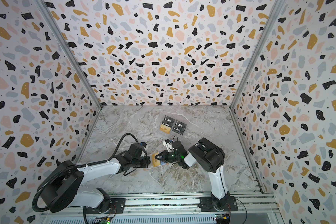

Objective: Insert credit cards into a card holder
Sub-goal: Insert the credit card into the card slot.

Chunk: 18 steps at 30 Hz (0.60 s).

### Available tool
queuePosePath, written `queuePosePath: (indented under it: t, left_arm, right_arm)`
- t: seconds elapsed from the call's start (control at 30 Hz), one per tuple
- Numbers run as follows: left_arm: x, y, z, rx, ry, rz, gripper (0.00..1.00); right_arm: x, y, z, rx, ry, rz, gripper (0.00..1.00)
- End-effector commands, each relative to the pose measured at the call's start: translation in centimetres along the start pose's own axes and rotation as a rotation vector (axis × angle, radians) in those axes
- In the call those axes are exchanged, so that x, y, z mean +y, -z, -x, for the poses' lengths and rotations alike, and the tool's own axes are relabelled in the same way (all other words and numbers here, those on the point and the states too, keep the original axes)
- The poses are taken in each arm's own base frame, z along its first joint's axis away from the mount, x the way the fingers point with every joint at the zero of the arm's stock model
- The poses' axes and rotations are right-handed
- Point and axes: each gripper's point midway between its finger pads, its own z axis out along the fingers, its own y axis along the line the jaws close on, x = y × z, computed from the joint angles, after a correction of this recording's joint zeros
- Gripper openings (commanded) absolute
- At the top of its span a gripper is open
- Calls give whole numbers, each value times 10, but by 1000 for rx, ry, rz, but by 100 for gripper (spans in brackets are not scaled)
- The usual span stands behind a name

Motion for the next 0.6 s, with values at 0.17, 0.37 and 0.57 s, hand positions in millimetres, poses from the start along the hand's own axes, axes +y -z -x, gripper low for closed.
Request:
queuePosePath:
  t: [0.17,0.37,0.57]
  left_arm:
    - [1,3,-3,15,-7,10,0]
    - [-5,6,2,-9,11,-15,0]
    - [-11,15,11,-43,21,-38,1]
  right_arm:
    - [-8,-6,-4,48,7,-70,7]
    - [-11,0,1,47,69,-198,25]
    - [-8,4,6,55,153,-327,41]
